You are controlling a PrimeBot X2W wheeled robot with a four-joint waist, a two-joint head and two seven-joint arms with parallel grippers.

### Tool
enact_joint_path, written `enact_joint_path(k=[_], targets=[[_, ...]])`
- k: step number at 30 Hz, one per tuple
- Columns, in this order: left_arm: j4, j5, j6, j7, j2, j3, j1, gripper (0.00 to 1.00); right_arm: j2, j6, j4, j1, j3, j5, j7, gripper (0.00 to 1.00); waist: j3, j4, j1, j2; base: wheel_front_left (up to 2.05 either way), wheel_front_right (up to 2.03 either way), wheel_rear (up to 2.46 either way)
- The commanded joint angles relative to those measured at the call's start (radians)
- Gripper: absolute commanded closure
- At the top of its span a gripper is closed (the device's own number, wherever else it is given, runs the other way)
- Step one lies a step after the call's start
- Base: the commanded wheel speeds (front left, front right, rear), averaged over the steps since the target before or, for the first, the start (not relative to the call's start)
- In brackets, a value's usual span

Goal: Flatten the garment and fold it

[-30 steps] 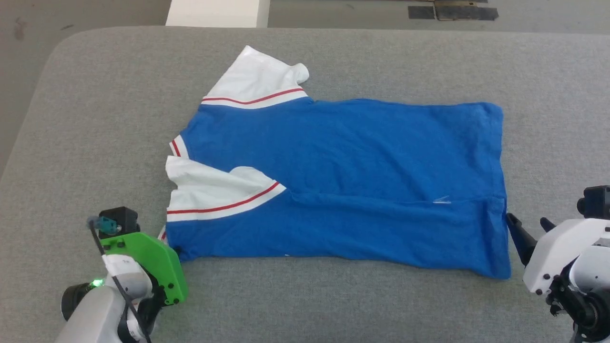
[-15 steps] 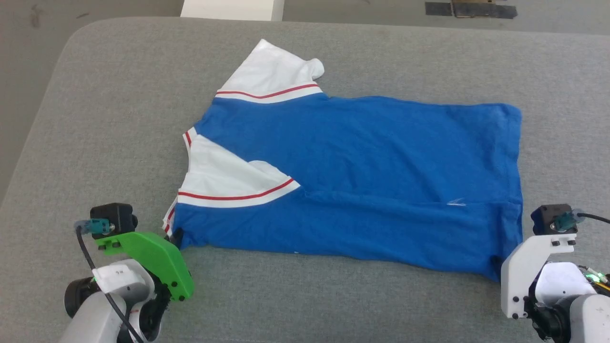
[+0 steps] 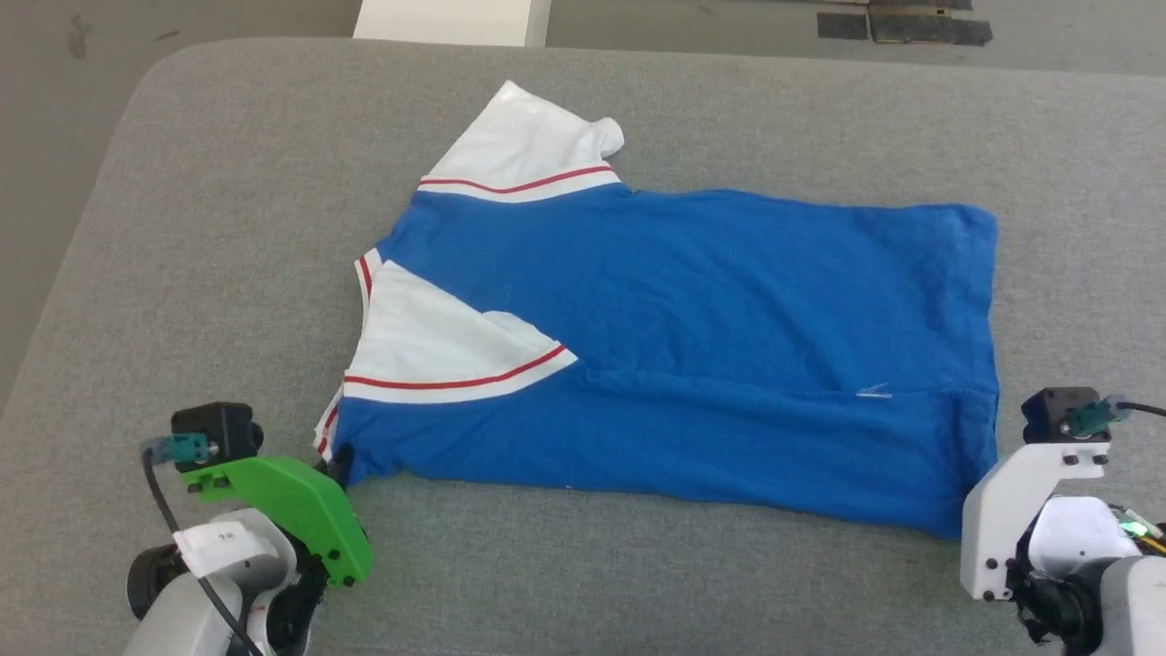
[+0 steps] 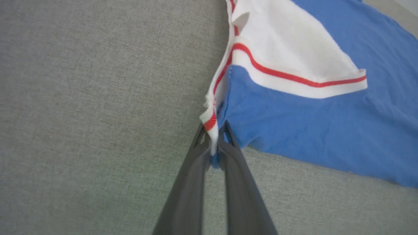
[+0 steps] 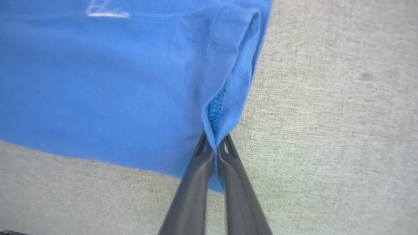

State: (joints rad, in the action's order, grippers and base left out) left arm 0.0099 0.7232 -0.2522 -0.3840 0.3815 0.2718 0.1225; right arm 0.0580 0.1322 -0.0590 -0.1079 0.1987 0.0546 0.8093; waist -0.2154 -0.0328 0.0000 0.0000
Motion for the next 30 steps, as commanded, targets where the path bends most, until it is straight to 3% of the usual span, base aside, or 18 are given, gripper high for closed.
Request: enact_joint_path(k=[1, 8, 16, 17, 18, 19, 25, 30], targets=[[-0.003, 0.006, -0.006, 0.011, 0.003, -0.012, -0.017, 1.00, 0.015, -0.002, 0.016, -0.009, 0.009, 0.012, -0.005, 1.00, 0.025, 0.005, 0.0000, 0.0000, 0.00, 0.00, 0.00], [-0.037, 0.024, -0.029, 0.002, 0.016, -0.029, -0.092, 1.00, 0.074, -0.002, 0.085, 0.055, 0.025, 0.052, 0.061, 1.00, 0.073, 0.010, 0.0000, 0.0000, 0.00, 0.00, 0.00], [-0.014, 0.050, -0.050, -0.050, -0.001, 0.004, -0.174, 1.00, 0.046, -0.002, 0.059, 0.150, 0.047, 0.056, 0.103, 1.00, 0.074, 0.008, 0.0000, 0.0000, 0.00, 0.00, 0.00], [-0.008, 0.062, -0.049, -0.054, -0.010, 0.003, -0.173, 0.76, 0.042, -0.002, 0.053, 0.150, 0.049, 0.056, 0.097, 0.76, 0.072, 0.009, 0.0000, 0.0000, 0.00, 0.00, 0.00], [-0.003, 0.064, -0.048, -0.057, -0.010, 0.005, -0.171, 0.00, 0.039, -0.002, 0.049, 0.149, 0.048, 0.056, 0.091, 0.36, 0.073, 0.010, 0.0000, 0.0000, 0.00, 0.00, 0.00], [0.002, 0.060, -0.048, -0.060, -0.007, 0.009, -0.169, 0.00, 0.037, -0.002, 0.044, 0.148, 0.046, 0.053, 0.085, 0.00, 0.075, 0.012, 0.0000, 0.0000, 0.00, 0.00, 0.00], [-0.018, 0.037, -0.061, -0.041, 0.018, -0.012, -0.137, 0.00, 0.034, -0.002, 0.080, 0.108, 0.063, 0.057, 0.042, 0.00, 0.094, 0.027, 0.0000, 0.0000, 0.00, 0.00, 0.00], [-0.079, -0.018, -0.040, 0.020, 0.050, -0.024, -0.050, 0.00, 0.039, -0.002, 0.151, 0.028, 0.098, 0.071, -0.042, 0.00, 0.101, 0.033, 0.0000, 0.0000, 0.00, 0.00, 0.00]])
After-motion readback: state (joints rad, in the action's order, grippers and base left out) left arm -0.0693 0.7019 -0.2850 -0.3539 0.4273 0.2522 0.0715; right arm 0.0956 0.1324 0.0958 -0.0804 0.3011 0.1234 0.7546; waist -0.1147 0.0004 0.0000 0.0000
